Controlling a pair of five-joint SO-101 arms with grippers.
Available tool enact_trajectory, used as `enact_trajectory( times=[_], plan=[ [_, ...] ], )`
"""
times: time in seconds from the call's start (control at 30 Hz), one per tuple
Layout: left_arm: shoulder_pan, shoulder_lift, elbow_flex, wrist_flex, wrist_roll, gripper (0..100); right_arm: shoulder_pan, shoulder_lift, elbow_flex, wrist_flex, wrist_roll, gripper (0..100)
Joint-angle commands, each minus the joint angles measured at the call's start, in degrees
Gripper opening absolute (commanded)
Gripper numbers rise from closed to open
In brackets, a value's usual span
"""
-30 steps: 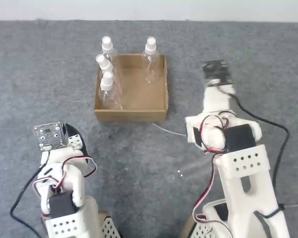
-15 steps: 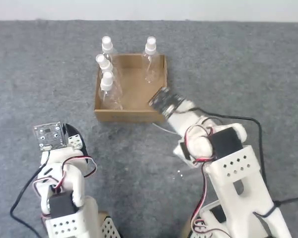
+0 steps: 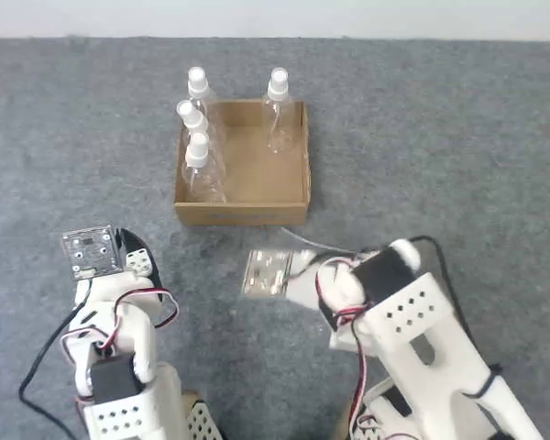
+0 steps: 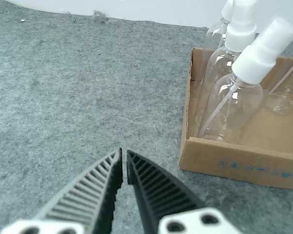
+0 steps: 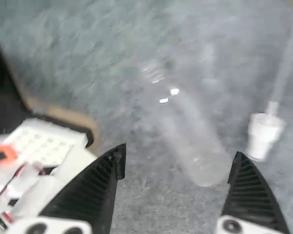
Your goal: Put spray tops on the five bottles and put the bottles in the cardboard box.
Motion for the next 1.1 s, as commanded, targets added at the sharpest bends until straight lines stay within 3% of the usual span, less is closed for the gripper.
enact_trajectory(
  times=[0.0, 0.77, 1.07],
  plan=[
    [-0.2, -0.9, -0.7, -1.8, -0.2, 1, -1.6, -2.4, 3.3, 0.7, 4.8, 28.2],
    [-0.2, -0.9, -0.7, -1.8, -0.2, 1, -1.2, -1.8, 24.6, -27.3, 7.1, 28.1],
    [-0.2, -0.9, -0.7, -1.8, -0.2, 1, -1.1, -1.8, 27.0, -30.5, 6.9, 27.3]
  ],
)
